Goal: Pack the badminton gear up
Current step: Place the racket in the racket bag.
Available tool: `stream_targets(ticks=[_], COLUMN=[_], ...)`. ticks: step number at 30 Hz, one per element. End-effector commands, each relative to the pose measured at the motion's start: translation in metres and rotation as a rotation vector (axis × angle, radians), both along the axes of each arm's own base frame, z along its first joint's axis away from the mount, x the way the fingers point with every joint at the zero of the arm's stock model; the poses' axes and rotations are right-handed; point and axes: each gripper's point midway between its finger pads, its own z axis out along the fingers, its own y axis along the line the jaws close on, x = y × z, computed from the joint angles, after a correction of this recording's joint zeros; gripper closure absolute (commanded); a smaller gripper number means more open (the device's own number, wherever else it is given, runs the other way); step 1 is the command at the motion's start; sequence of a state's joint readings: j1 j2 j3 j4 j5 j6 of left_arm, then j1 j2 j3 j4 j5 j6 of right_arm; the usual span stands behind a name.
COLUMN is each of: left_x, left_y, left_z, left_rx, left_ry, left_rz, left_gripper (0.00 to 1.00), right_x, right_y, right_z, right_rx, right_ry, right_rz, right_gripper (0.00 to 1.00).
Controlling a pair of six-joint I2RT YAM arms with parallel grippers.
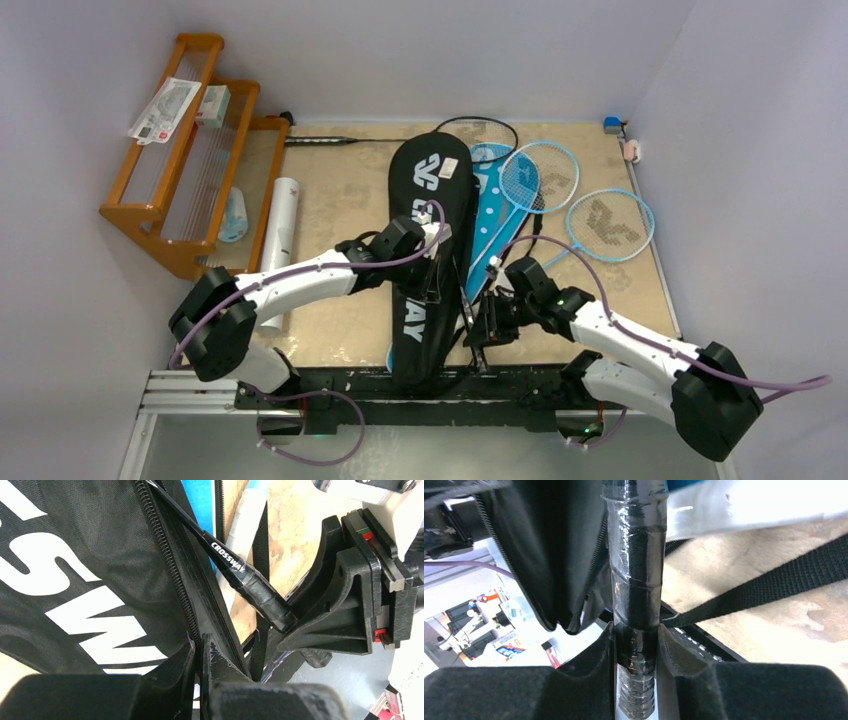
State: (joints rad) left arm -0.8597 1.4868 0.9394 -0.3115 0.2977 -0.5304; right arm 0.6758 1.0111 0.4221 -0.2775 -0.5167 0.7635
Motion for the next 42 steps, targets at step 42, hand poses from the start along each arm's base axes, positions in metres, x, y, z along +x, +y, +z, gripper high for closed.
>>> stream_targets(ticks=[42], left_x=[-0.031], left_y=[-0.079], left_z=[0.062], left_rx=[-0.396], left_ry=[0.063], left_rz=[-0.270], left_gripper=[1.00], right_x=[0.080], right_y=[0.037], right_z=[0.095], right_rx=[0.221], right_ry=[-0.358], right_rz=[-0.205], right_gripper=[1.00])
